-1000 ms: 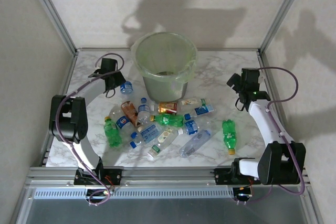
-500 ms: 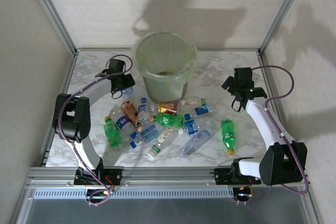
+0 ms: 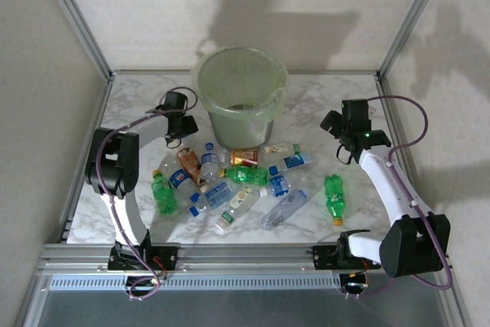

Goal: Put the plastic bottles in the bin

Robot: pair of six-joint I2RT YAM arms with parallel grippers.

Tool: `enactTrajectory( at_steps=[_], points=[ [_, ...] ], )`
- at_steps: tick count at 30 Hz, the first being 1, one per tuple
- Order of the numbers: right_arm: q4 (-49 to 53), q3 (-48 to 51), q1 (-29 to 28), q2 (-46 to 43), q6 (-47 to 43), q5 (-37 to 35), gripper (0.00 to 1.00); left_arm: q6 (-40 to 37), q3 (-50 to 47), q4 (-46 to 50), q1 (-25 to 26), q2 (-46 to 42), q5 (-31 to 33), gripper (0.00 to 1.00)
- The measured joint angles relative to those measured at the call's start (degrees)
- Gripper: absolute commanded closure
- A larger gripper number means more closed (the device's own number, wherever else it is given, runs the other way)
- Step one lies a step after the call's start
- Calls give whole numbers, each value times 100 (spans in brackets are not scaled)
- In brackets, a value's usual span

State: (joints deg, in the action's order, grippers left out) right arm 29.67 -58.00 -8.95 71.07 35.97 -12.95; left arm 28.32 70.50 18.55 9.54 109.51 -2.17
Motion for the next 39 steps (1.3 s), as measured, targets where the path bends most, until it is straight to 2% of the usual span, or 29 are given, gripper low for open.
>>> enactTrajectory(
  at_steps=[6, 15, 23, 28, 32, 37, 39],
  points=[
    [-50, -15, -15, 76, -61, 544, 7, -2, 24, -37, -17, 0, 2, 39],
    [-92, -42, -26, -251, -81, 767, 6, 2, 28, 37, -144, -153, 63, 41],
    [-103, -387, -35, -466, -205, 1222, 5, 4, 179, 317, -181, -1532, 448, 42],
    [-131, -894, -179, -555, -308, 1696, 5, -321, 636, 286, -72, -2570, 728, 40],
    [-216, -1368, -474, -562, -387, 1923, 5, -868, 1193, 15, 487, -3158, 999, 37],
    [-326, -1519, -726, -562, -431, 2015, 5, -1950, 2020, -584, 1823, -3209, 1176, 31],
    [-319, -1510, -750, -562, -431, 2009, 4, -2511, 2361, -767, 2393, -3008, 1263, 32]
  ],
)
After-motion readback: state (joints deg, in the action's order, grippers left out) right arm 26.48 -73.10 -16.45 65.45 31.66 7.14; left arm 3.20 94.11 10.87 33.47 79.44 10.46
